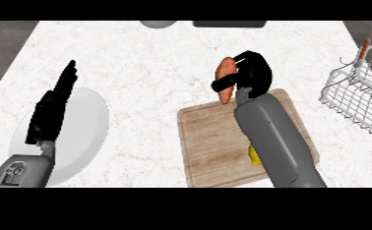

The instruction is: Pick the sweet potato from the cutting board and place it in the tiered basket

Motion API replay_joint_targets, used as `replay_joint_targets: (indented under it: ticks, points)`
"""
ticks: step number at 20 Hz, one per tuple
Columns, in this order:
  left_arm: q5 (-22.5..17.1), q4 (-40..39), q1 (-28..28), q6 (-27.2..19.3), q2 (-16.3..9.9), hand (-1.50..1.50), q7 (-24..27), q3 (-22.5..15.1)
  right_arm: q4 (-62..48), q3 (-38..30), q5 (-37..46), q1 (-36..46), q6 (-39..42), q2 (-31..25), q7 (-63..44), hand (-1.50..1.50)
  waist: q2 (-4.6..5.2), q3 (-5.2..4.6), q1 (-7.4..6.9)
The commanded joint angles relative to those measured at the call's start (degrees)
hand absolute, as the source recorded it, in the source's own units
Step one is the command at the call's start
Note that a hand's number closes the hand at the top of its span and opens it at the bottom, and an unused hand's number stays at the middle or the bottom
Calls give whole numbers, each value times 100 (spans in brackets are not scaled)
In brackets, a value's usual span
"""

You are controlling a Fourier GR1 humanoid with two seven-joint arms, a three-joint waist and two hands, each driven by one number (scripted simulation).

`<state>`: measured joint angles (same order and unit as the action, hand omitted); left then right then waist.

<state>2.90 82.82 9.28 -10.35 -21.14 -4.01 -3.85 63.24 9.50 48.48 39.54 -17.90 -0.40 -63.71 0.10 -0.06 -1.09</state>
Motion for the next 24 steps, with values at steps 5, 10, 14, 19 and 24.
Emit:
replay_joint_targets:
  ticks: [5, 10, 14, 19, 24]
  points:
    - [-32, -165, -10, 16, -57, 0, 76, 245, 289, 127, 1594, 1075, -224, -448, -574, 150, -46, -3, 136]
    - [122, 87, -204, 24, 21, 0, 28, 65, 596, -267, 2221, 1553, 96, -724, -733, 150, -47, 3, 120]
    - [136, 23, -297, -68, 143, 0, 96, 121, 1182, -200, 2658, 1597, 1146, -940, -924, 150, -66, 1, 183]
    - [124, -291, -194, 25, 154, 0, 295, 247, 1372, -729, 2261, 1541, 1830, -1441, -345, 150, -29, 2, 168]
    - [155, -243, -90, 148, 137, 0, 270, 333, 1396, -1400, 1730, 1695, 1868, -1761, 258, 150, -16, 5, 106]
